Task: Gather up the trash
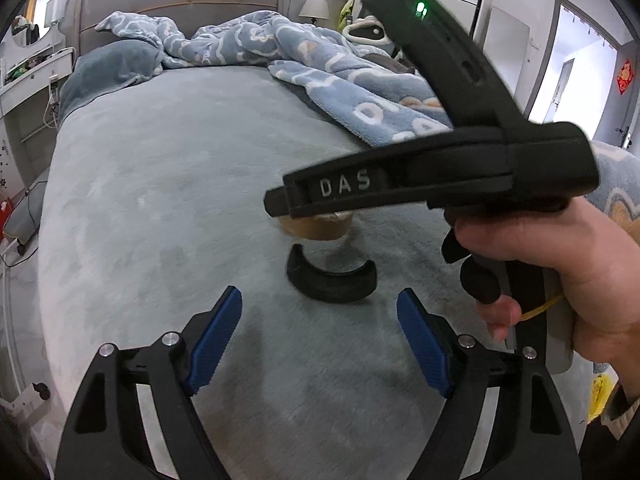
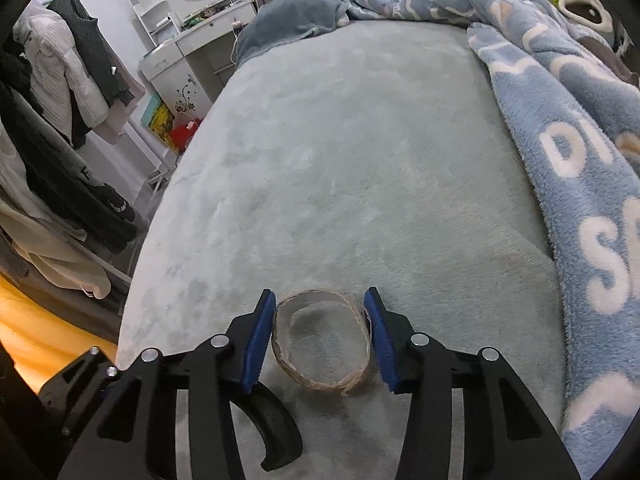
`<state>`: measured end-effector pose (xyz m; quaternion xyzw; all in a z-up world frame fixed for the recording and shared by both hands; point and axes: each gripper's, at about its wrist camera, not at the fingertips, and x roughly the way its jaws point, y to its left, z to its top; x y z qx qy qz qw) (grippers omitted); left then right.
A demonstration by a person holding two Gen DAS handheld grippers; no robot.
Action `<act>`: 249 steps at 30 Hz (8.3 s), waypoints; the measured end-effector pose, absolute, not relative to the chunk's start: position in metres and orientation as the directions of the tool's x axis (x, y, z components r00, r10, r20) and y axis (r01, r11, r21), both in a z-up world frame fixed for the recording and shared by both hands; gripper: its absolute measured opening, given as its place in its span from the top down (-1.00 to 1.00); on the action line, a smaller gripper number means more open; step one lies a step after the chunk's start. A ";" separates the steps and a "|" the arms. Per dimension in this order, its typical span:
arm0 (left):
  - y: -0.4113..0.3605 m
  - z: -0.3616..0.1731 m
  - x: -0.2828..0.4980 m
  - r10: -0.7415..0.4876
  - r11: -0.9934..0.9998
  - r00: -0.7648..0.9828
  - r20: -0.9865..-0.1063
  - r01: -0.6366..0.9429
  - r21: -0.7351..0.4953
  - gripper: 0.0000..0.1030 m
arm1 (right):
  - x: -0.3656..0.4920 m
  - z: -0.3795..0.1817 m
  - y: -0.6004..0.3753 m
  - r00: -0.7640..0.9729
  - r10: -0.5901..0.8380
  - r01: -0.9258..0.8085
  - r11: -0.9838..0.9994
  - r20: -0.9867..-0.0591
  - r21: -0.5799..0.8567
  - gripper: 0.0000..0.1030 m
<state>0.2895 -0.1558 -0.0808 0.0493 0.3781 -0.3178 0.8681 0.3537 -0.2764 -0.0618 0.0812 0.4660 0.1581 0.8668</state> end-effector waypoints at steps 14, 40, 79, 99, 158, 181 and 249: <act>-0.178 -0.086 0.298 -0.475 0.800 0.523 -0.708 0.592 -0.099 -0.22 | 0.342 -0.038 -0.303 0.552 0.414 -0.200 0.908 -0.723 0.367 0.10; -0.129 -0.071 0.274 -0.417 0.892 0.584 -0.696 0.409 -0.192 0.07 | 0.291 -0.018 -0.322 0.574 0.424 -0.196 0.902 -0.701 0.385 0.10; 0.033 -0.056 0.149 -0.116 0.993 0.660 -0.743 0.084 -0.080 0.06 | 0.135 0.024 -0.198 0.635 0.396 -0.331 0.915 -0.663 0.230 0.10; 0.116 -0.105 0.139 -0.053 0.995 0.517 -0.855 -0.043 -0.088 0.05 | 0.144 0.012 -0.084 0.533 0.524 -0.465 0.837 -0.664 0.287 0.10; 0.275 -0.022 0.065 -0.062 0.971 0.709 -0.703 -0.120 -0.207 -0.15 | 0.159 -0.167 0.111 0.152 0.352 -0.618 0.763 -0.924 0.189 0.09; 0.256 0.023 0.047 -0.012 0.985 0.807 -0.591 -0.093 -0.148 -0.20 | 0.140 -0.161 0.095 0.221 0.308 -0.614 0.781 -0.926 0.113 -0.64; 0.112 0.008 -0.014 0.080 0.993 0.822 -0.564 -0.116 -0.029 -0.94 | -0.009 0.052 -0.189 0.792 0.328 -0.362 0.932 -0.514 0.038 -0.93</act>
